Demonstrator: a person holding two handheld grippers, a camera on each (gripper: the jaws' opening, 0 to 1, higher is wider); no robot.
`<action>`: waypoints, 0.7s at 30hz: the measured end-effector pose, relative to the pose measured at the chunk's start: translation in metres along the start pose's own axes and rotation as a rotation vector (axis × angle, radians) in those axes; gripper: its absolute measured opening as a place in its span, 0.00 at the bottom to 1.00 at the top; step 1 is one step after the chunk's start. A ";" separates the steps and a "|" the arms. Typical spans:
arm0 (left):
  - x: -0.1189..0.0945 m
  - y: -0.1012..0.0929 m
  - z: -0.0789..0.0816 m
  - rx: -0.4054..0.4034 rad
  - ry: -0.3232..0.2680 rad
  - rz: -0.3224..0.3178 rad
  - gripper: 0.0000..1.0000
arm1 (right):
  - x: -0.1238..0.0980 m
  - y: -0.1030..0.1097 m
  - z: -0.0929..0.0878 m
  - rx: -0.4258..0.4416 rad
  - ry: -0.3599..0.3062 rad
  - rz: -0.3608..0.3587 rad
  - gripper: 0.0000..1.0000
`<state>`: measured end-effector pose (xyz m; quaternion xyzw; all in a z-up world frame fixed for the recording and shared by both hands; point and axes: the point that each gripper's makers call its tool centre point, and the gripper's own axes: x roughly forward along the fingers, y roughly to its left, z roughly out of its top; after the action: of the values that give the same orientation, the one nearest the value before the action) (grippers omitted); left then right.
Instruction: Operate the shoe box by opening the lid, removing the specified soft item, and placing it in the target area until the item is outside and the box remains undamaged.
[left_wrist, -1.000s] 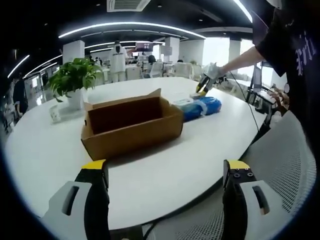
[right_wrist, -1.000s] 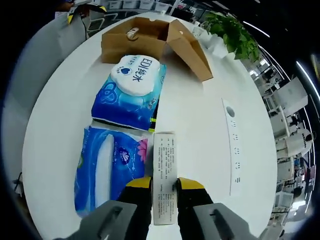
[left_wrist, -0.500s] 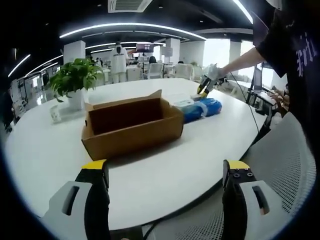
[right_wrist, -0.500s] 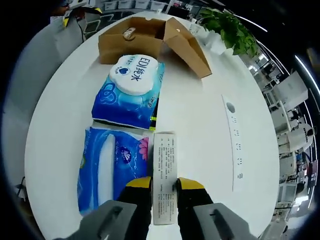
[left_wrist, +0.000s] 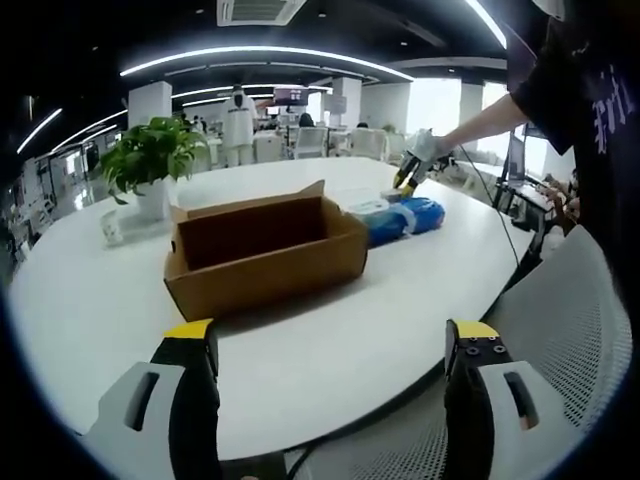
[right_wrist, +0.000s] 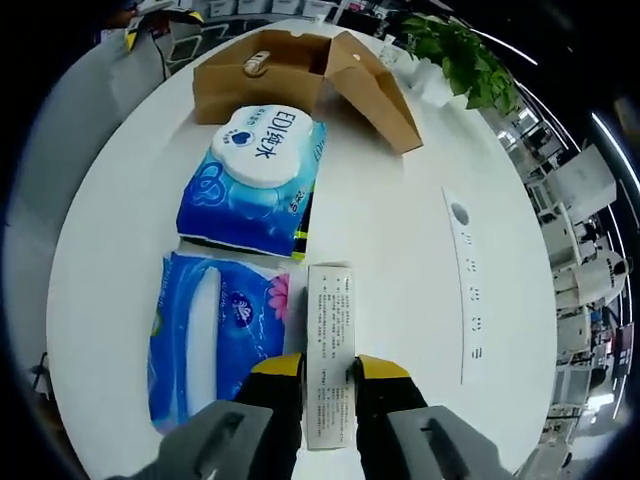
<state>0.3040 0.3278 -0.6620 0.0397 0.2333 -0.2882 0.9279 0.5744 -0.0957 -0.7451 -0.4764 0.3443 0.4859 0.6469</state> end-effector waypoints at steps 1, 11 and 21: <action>0.000 0.000 0.000 0.000 0.001 0.001 0.93 | 0.000 -0.001 0.000 0.002 0.000 0.000 0.15; -0.001 0.000 0.000 -0.002 0.000 0.002 0.93 | 0.000 -0.001 0.000 -0.009 0.006 -0.007 0.16; -0.001 0.000 0.000 0.000 -0.001 0.001 0.93 | -0.003 -0.004 -0.001 -0.009 0.006 -0.016 0.18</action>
<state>0.3030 0.3280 -0.6618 0.0394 0.2327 -0.2878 0.9282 0.5778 -0.0975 -0.7411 -0.4835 0.3404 0.4808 0.6474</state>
